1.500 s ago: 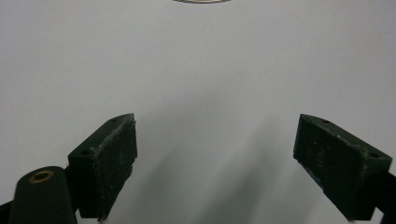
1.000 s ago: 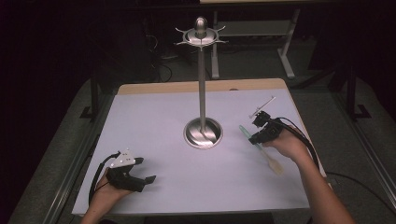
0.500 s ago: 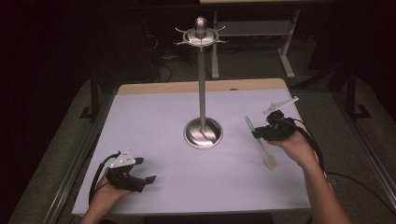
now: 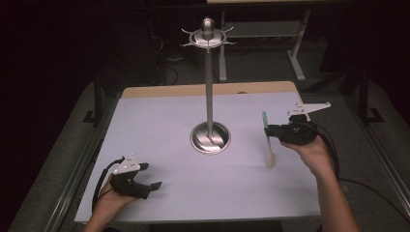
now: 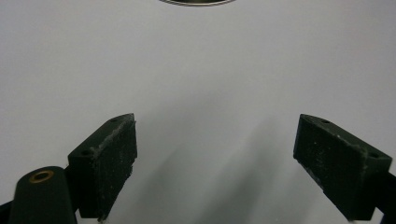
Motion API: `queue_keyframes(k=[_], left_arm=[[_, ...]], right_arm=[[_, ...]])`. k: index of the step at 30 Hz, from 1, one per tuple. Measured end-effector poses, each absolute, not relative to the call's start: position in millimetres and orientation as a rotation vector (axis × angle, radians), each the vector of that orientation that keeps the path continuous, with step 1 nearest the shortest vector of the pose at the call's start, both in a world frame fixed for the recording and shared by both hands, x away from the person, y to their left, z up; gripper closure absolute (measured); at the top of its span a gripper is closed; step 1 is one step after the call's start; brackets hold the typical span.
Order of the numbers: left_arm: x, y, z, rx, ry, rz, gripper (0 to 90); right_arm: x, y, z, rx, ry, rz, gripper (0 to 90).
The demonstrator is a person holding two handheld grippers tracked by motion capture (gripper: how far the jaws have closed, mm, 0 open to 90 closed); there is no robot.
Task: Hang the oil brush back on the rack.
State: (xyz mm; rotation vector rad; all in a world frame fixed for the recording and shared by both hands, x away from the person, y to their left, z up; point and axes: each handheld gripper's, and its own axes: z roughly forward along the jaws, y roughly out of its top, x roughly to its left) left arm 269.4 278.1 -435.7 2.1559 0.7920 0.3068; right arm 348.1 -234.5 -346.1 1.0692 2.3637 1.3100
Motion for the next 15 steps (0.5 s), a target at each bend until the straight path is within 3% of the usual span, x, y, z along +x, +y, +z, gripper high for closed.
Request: queue_keyframes(k=[15], left_arm=[[269, 277, -436, 2.15, 0.791, 0.304, 13.2]], right_arm=[[342, -238, -331, 1.023, 2.276, 1.458, 78.2]])
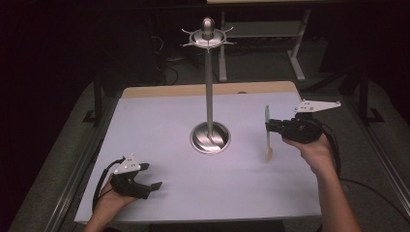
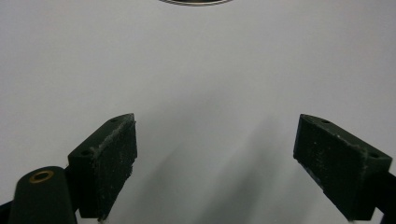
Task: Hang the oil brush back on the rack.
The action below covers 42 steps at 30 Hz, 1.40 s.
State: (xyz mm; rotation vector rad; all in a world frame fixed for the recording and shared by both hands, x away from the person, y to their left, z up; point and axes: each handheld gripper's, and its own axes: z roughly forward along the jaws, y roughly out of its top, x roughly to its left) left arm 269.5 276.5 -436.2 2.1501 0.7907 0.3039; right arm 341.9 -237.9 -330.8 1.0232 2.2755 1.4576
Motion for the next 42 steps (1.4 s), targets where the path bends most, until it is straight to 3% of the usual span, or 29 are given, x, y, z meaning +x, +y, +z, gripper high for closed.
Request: queue_keyframes(k=[42], left_arm=[[269, 278, -435, 2.155, 0.782, 0.303, 13.3]], right_arm=[[361, -190, -207, 0.737, 2.218, 1.571, 78.2]])
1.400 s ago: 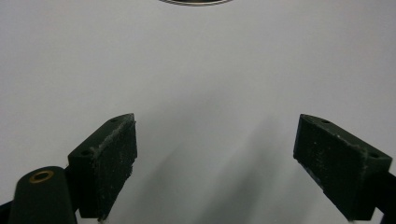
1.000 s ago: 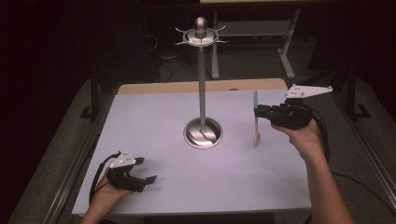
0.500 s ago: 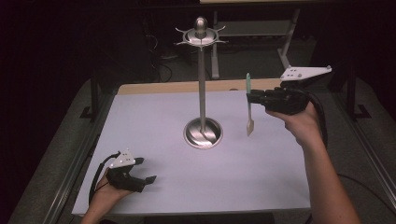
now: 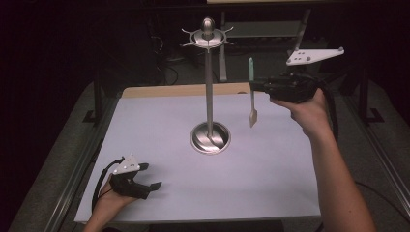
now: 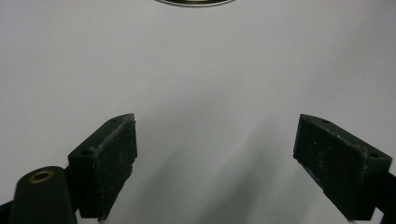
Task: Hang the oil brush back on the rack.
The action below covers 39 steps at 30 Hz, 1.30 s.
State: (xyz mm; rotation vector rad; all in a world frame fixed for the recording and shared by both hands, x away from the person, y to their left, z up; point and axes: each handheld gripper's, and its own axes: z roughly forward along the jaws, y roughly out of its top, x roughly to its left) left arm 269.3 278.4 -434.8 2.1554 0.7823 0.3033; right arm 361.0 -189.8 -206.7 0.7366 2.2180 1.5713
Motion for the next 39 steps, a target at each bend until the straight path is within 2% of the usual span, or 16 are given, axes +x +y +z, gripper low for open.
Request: queue_keyframes(k=[15, 39], left_arm=[[269, 279, -435, 2.163, 0.778, 0.302, 13.3], [268, 280, -435, 2.152, 0.789, 0.303, 13.3]], right_arm=[[372, -172, -176, 0.677, 2.212, 1.585, 78.2], [386, -159, -174, 0.679, 2.254, 1.569, 78.2]])
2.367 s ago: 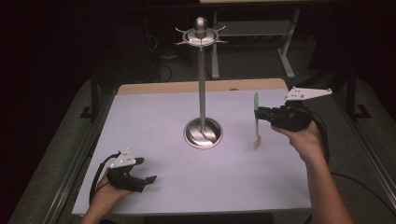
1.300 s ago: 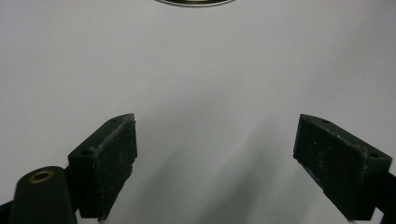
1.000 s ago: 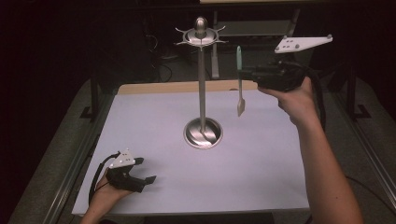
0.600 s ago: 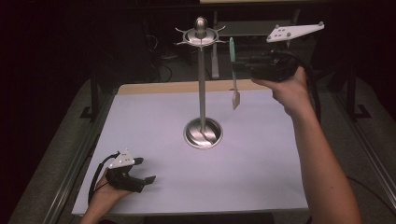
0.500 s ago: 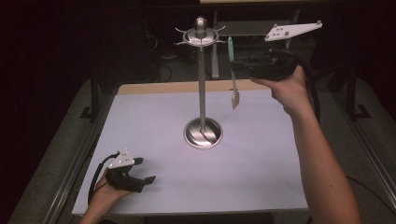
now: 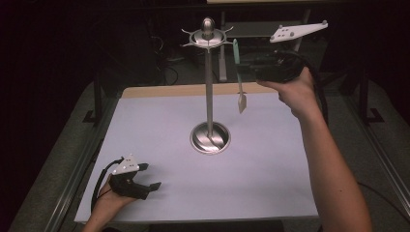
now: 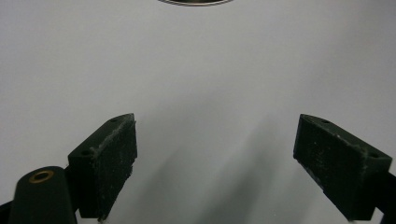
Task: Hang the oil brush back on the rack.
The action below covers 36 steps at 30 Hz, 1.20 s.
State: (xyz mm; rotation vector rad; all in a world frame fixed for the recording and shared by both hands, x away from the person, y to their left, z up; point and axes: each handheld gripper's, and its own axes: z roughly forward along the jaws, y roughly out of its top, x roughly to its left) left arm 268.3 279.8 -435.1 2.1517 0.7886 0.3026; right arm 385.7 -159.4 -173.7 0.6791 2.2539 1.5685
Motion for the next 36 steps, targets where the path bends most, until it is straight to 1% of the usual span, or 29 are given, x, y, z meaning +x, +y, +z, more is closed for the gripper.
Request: queue_keyframes(k=[9, 12, 13, 15, 24, 30, 36], left_arm=[[268, 280, -435, 2.154, 0.788, 0.301, 13.3], [268, 280, -435, 2.153, 0.785, 0.301, 13.2], [268, 280, -435, 2.153, 0.785, 0.301, 13.3], [268, 280, -435, 2.155, 0.784, 0.302, 13.3], [267, 279, -436, 2.153, 0.791, 0.295, 13.3], [268, 280, -435, 2.146, 0.797, 0.301, 13.2], [271, 276, -435, 2.153, 0.794, 0.306, 13.2]], right_arm=[[390, -150, -174, 0.669, 2.273, 1.56, 78.1], [390, -147, -174, 0.667, 2.273, 1.539, 76.8], [390, -147, -175, 0.661, 2.273, 1.533, 75.7], [389, -148, -176, 0.665, 2.284, 1.541, 68.7], [381, -160, -187, 0.698, 2.273, 1.511, 59.7], [374, -173, -208, 0.75, 2.288, 1.483, 51.4], [369, -188, -234, 0.794, 2.291, 1.467, 46.1]])
